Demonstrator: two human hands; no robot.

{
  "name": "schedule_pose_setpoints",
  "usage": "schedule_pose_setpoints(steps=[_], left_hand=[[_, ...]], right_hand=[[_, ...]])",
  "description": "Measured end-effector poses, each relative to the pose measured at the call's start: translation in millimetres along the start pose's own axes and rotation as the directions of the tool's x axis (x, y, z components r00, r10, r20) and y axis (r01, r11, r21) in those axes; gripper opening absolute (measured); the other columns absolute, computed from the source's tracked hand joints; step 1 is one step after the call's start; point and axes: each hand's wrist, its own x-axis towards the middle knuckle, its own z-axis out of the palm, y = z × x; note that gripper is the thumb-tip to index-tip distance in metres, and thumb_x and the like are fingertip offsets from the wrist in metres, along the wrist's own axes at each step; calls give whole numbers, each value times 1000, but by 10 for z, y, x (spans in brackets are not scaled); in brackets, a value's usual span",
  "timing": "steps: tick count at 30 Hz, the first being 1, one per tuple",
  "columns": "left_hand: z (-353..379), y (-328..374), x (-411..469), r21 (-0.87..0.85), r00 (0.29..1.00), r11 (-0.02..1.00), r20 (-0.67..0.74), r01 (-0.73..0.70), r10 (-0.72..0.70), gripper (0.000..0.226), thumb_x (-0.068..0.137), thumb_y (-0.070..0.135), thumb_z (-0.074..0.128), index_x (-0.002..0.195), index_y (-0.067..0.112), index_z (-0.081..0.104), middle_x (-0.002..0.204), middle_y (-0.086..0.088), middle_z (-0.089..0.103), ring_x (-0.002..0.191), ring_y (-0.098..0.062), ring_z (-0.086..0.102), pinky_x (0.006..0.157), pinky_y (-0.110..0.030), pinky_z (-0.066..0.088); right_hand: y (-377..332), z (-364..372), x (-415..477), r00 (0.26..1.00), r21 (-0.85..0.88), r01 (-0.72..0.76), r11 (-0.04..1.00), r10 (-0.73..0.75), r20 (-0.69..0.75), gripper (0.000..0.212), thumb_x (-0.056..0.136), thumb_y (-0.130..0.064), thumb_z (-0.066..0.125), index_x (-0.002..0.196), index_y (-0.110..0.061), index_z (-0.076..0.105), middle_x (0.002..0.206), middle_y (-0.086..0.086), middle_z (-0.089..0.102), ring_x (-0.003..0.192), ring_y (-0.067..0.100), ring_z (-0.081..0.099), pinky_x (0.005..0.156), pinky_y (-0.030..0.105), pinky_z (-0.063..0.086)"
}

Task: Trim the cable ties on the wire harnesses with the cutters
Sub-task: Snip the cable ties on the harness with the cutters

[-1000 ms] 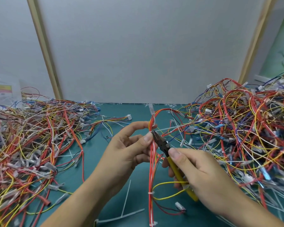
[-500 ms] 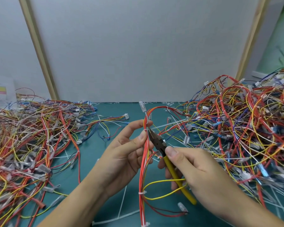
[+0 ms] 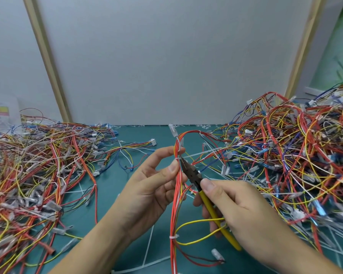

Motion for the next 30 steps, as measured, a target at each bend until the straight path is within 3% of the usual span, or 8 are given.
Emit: schedule_pose_setpoints(steps=[11, 17, 30], left_hand=[[9, -1, -6, 5, 1000, 1000, -7, 1, -1, 30, 80, 15, 69, 110, 20, 72, 70, -7, 64, 56, -9, 63, 54, -23, 55], [5, 1, 1, 17, 1000, 1000, -12, 3, -3, 30, 80, 15, 69, 110, 21, 72, 71, -6, 64, 56, -7, 63, 55, -23, 56], [7, 10, -7, 28, 1000, 1000, -21, 5, -4, 30, 80, 15, 70, 108, 22, 72, 72, -5, 65, 57, -8, 63, 56, -21, 55]], right_hand=[[-14, -13, 1, 1000, -14, 0, 1000, 0, -4, 51, 85, -64, 42, 76, -21, 69, 63, 1, 62, 52, 14, 61, 51, 23, 50], [-18, -16, 6, 1000, -70, 12, 997, -13, -10, 50, 86, -62, 41, 76, -21, 68, 62, 3, 62, 52, 13, 61, 59, 45, 55], [-6, -21, 23, 1000, -103, 18, 995, -21, -24, 52, 82, -67, 40, 77, -25, 69, 65, 1, 64, 54, 17, 65, 60, 43, 56]])
